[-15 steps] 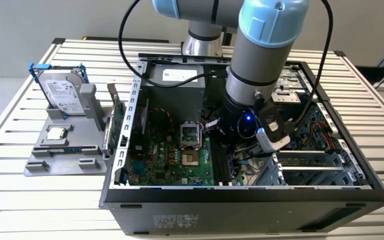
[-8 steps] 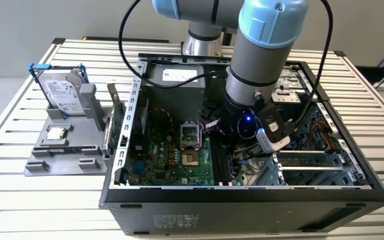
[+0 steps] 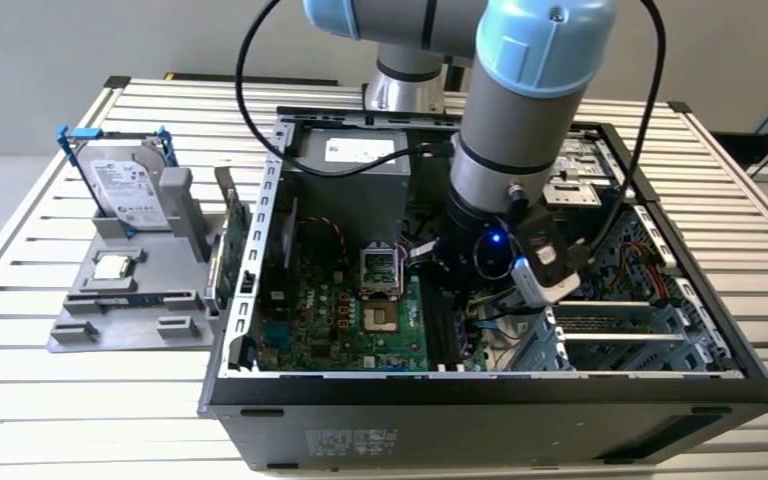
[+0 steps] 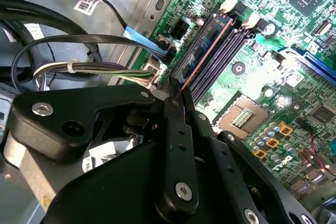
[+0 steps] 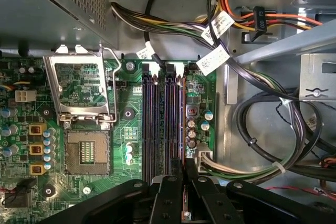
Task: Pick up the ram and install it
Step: 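Insert the ram into the slot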
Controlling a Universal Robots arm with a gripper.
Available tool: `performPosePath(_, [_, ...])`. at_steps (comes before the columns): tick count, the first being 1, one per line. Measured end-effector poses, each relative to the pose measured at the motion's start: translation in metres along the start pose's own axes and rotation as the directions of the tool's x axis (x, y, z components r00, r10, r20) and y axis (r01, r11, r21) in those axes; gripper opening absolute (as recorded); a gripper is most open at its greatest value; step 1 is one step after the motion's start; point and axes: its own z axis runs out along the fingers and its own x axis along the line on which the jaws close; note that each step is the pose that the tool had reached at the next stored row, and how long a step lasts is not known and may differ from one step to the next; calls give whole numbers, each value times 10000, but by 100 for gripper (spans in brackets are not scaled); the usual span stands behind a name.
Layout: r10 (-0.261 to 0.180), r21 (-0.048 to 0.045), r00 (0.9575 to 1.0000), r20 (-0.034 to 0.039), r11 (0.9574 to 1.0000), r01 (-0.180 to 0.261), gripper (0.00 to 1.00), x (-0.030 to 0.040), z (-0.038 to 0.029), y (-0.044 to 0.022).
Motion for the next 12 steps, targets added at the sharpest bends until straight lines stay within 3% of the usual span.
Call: performPosePath(12, [-5, -1, 10000, -4, 10000, 5, 0, 11, 34, -2])
